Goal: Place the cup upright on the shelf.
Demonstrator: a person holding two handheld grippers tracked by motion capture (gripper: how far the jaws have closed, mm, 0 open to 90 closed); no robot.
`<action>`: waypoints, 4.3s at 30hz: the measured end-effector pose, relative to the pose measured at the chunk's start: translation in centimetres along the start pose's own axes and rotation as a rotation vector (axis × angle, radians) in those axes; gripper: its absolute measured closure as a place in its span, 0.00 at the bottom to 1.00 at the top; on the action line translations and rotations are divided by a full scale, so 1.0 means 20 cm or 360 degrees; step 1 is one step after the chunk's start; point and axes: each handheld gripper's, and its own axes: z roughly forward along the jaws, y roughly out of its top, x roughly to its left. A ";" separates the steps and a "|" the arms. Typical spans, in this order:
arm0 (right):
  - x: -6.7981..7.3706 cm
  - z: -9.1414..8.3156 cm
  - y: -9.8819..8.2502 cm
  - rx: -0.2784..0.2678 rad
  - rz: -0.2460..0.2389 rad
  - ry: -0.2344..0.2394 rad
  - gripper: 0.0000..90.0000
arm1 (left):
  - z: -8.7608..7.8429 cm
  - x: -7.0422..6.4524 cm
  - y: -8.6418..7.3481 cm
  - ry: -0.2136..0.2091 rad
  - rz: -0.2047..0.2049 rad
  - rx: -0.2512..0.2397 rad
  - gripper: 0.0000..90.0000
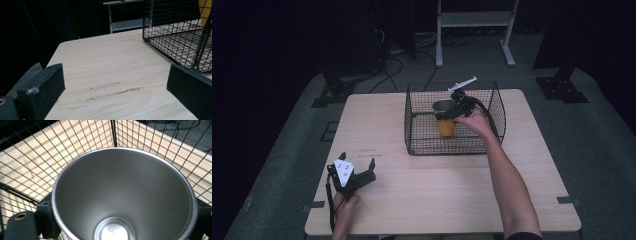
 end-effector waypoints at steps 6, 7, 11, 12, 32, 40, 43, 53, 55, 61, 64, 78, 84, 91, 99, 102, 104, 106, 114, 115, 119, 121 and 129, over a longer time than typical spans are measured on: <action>-0.01 0.03 -0.01 0.0019 0.0001 -0.0016 0.14 | 0.00 0.00 0.00 0.0000 0.0001 0.0000 0.01; -0.01 0.03 -0.01 0.0027 -0.0002 -0.0022 0.14 | 0.00 0.00 0.00 0.0001 0.0001 0.0000 0.01; -0.02 0.04 -0.02 0.0050 -0.0013 -0.0018 0.13 | 0.00 0.00 0.00 0.0001 0.0005 0.0000 0.01; -0.02 0.04 -0.02 0.0064 -0.0020 -0.0020 0.13 | 0.00 0.00 0.00 0.0002 0.0004 0.0000 0.01; 0.01 0.03 -0.05 0.0122 -0.0143 -0.0047 0.11 | 0.00 0.00 0.00 -0.0001 0.0009 -0.0002 0.01; 0.03 0.02 -0.07 0.0133 -0.0164 -0.0076 0.10 | 0.00 0.00 0.00 -0.0002 0.0010 -0.0003 0.01; 0.04 0.03 -0.07 0.0158 -0.0203 -0.0087 0.09 | 0.00 -0.01 0.00 -0.0004 0.0017 -0.0005 0.01; 0.06 0.02 -0.07 0.0136 -0.0213 -0.0096 0.03 | 0.00 -0.01 0.00 -0.0002 0.0018 -0.0005 0.01; 0.06 0.01 -0.06 0.0116 -0.0212 -0.0089 0.03 | 0.00 -0.01 0.00 -0.0002 0.0018 -0.0005 0.01; 0.06 -0.01 -0.04 0.0057 -0.0184 -0.0089 0.02 | 0.00 -0.01 0.00 0.0000 0.0019 -0.0003 0.01; 0.06 -0.03 -0.03 0.0016 -0.0173 -0.0068 0.02 | 0.00 -0.01 0.00 0.0000 0.0021 -0.0003 0.01; 0.06 -0.15 0.05 -0.0155 -0.0124 -0.0068 0.02 | 0.00 -0.01 0.00 0.0006 0.0017 0.0000 0.01; 0.03 -0.21 0.04 -0.0182 -0.0103 -0.0059 0.02 | 0.01 -0.01 0.00 0.0009 0.0019 0.0002 0.01; 0.01 -0.26 0.03 -0.0193 -0.0072 -0.0060 0.02 | 0.00 -0.01 0.00 0.0006 0.0014 0.0003 0.01; 0.01 -0.31 0.02 -0.0197 -0.0065 -0.0077 0.02 | 0.00 -0.01 0.00 0.0003 0.0016 0.0000 0.01; 0.00 -0.34 0.02 -0.0208 -0.0048 -0.0074 0.02 | 0.00 -0.01 0.00 0.0002 0.0017 0.0000 0.01; 0.00 -0.35 0.01 -0.0202 -0.0051 -0.0085 0.02 | 0.00 -0.01 0.00 0.0002 0.0020 0.0000 0.01; 0.00 -0.37 0.00 -0.0203 -0.0051 -0.0092 0.02 | 0.00 -0.01 0.00 0.0003 0.0020 0.0001 0.01; -0.01 -0.43 -0.04 -0.0217 -0.0017 -0.0096 0.02 | 0.00 -0.01 0.00 0.0001 0.0018 -0.0001 0.01; -0.01 -0.43 -0.05 -0.0217 -0.0012 -0.0091 0.02 | 0.00 -0.01 0.00 0.0003 0.0016 -0.0001 0.01; -0.02 -0.46 -0.07 -0.0217 -0.0003 -0.0094 0.02 | 0.00 -0.01 0.00 0.0002 0.0017 -0.0002 0.01; -0.02 -0.47 -0.08 -0.0214 0.0003 -0.0095 0.02 | 0.00 -0.01 0.00 0.0003 0.0019 -0.0002 0.01; 0.00 -0.50 -0.10 -0.0200 -0.0001 -0.0090 0.02 | 0.00 -0.01 0.00 0.0002 0.0021 -0.0002 0.01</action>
